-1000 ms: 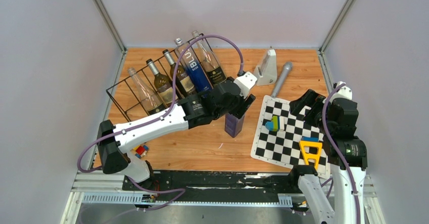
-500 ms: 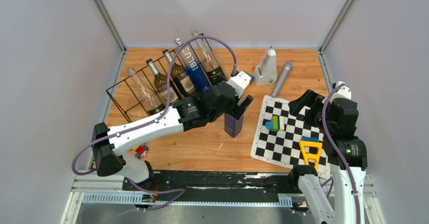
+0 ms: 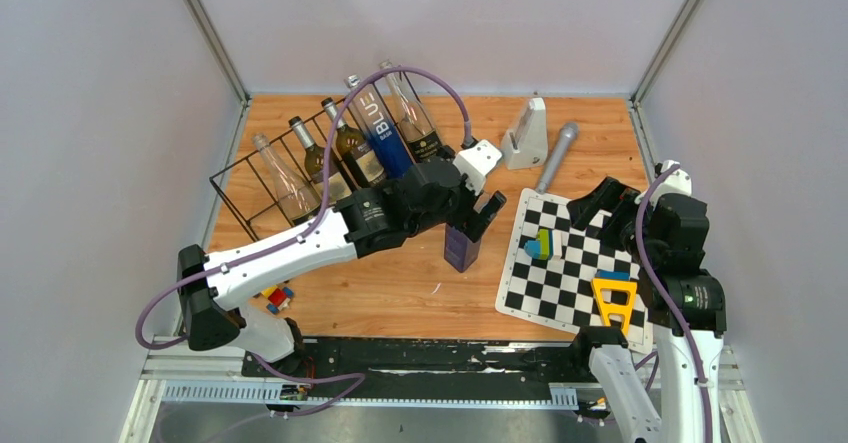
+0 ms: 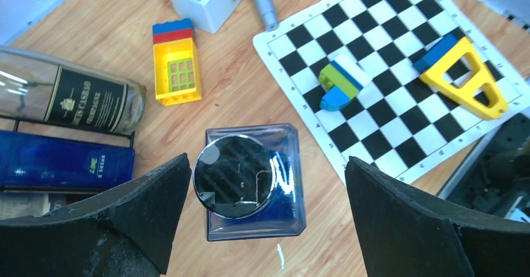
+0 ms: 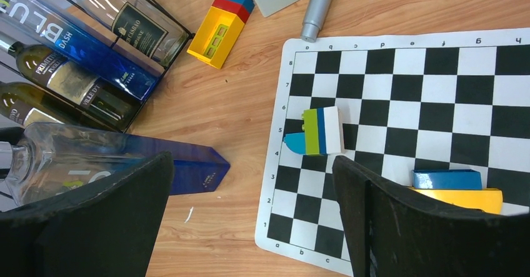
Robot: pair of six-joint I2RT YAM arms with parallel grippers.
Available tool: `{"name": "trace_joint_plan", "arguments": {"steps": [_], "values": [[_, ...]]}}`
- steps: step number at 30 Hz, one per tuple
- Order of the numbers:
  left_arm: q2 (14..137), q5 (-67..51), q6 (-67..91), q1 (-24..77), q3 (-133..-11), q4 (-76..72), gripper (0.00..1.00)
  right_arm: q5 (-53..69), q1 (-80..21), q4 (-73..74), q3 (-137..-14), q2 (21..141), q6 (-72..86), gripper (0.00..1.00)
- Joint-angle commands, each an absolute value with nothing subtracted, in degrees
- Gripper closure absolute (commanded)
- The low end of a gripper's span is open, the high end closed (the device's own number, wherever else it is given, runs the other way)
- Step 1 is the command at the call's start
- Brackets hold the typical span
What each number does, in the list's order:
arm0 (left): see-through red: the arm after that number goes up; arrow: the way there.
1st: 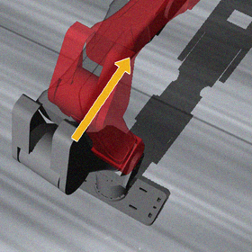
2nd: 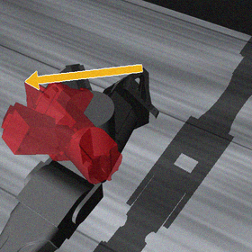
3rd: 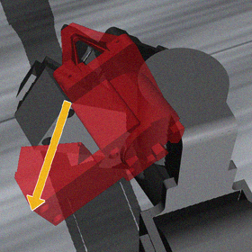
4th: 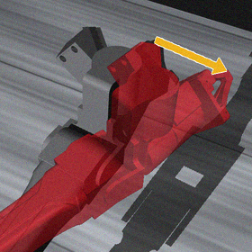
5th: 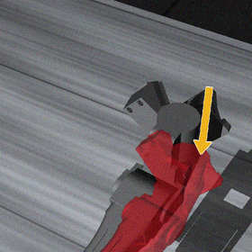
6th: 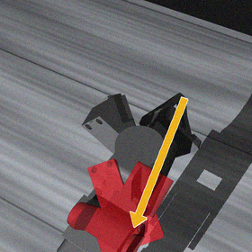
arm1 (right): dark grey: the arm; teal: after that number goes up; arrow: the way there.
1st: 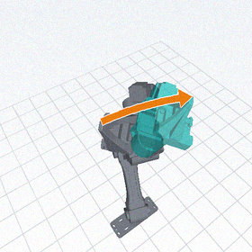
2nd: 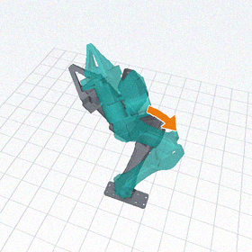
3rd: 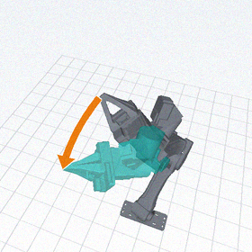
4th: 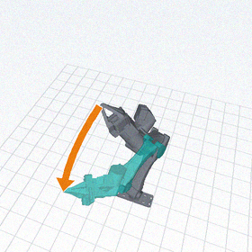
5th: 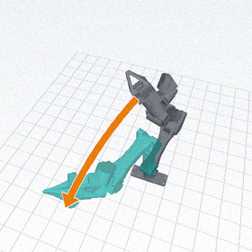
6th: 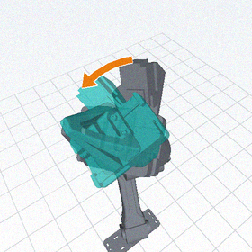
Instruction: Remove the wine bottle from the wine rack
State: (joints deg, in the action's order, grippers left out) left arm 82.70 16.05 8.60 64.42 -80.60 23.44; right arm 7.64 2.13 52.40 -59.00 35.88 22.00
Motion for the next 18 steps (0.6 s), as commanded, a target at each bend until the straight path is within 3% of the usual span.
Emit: {"name": "trace_joint_plan", "arguments": {"steps": [1,13,18], "values": [[80.7,11.5,8.8,64.6,-86.9,23.6,0.00,9.0,2.4,48.4,-59.8,34.8,20.9,0.00],[82.5,19.0,7.6,64.5,-102.3,32.4,0.00,15.6,2.4,43.4,-59.4,32.5,18.5,0.00],[79.1,15.4,13.0,54.6,-101.5,35.3,0.00,26.9,2.4,37.0,-58.8,32.3,18.9,0.00]]}}
